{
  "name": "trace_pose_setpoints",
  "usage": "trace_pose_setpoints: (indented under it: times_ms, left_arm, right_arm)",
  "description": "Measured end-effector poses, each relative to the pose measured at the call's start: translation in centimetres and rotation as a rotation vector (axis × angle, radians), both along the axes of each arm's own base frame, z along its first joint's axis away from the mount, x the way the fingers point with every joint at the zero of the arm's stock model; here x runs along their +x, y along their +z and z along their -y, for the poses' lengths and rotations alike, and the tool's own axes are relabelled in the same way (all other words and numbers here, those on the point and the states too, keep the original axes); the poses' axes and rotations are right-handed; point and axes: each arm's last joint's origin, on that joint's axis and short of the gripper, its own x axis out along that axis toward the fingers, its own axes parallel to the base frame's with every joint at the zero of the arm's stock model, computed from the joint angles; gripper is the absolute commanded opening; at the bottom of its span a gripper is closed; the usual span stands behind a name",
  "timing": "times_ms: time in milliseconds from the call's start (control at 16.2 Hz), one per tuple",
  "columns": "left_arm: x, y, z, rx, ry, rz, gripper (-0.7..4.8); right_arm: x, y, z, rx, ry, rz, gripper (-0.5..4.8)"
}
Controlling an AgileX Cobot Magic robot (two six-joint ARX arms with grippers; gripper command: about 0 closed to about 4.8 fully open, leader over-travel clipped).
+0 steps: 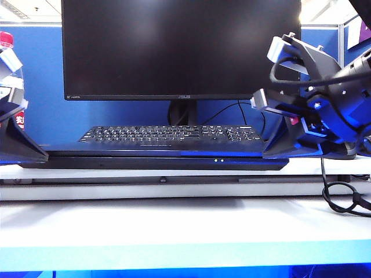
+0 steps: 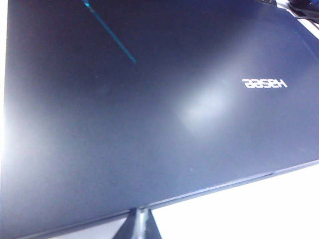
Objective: Open the lid of the black laptop.
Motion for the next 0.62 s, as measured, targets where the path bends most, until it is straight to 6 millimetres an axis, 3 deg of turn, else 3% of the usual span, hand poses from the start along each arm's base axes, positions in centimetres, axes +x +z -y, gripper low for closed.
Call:
trace_pose_setpoints:
  times_ms: [618]
  left_arm:
    - [0.00, 0.00, -0.01, 0.000, 0.000, 0.000, 0.25]
  right_arm:
    - [0.16, -0.16, 0.13, 0.015, -0.020, -0.018, -0.01]
